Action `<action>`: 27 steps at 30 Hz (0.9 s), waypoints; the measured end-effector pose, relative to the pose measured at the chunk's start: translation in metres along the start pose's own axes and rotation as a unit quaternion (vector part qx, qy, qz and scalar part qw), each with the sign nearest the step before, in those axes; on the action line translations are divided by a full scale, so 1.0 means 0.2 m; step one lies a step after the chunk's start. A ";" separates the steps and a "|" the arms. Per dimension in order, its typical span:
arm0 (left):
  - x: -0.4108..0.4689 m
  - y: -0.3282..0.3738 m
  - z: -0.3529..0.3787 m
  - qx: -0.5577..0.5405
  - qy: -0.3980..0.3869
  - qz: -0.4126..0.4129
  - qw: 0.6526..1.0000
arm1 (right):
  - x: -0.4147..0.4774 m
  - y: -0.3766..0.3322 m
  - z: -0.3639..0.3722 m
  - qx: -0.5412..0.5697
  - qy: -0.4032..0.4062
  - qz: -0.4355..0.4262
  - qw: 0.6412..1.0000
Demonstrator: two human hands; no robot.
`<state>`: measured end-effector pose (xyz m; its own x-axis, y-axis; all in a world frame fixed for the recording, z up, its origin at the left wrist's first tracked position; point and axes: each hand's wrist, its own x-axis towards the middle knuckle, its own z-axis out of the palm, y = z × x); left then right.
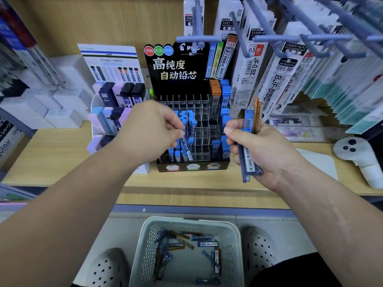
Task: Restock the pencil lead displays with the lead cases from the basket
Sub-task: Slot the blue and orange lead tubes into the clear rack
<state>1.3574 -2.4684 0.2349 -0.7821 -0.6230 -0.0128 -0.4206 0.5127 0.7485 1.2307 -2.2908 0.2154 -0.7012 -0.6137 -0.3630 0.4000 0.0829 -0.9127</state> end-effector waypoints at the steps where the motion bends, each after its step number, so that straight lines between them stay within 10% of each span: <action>1: 0.00 0.00 0.01 0.028 0.009 0.022 0.999 | 0.00 0.00 0.00 -0.002 0.000 -0.001 1.000; 27: 0.05 -0.14 0.22 0.222 0.047 0.194 0.954 | 0.01 0.02 -0.03 -0.033 -0.007 -0.017 0.999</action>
<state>1.3412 -2.4630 0.1843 -0.8831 -0.3742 0.2829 -0.2769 0.9026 0.3295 1.2279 -2.2875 0.2100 -0.7053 -0.6277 -0.3295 0.3360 0.1132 -0.9350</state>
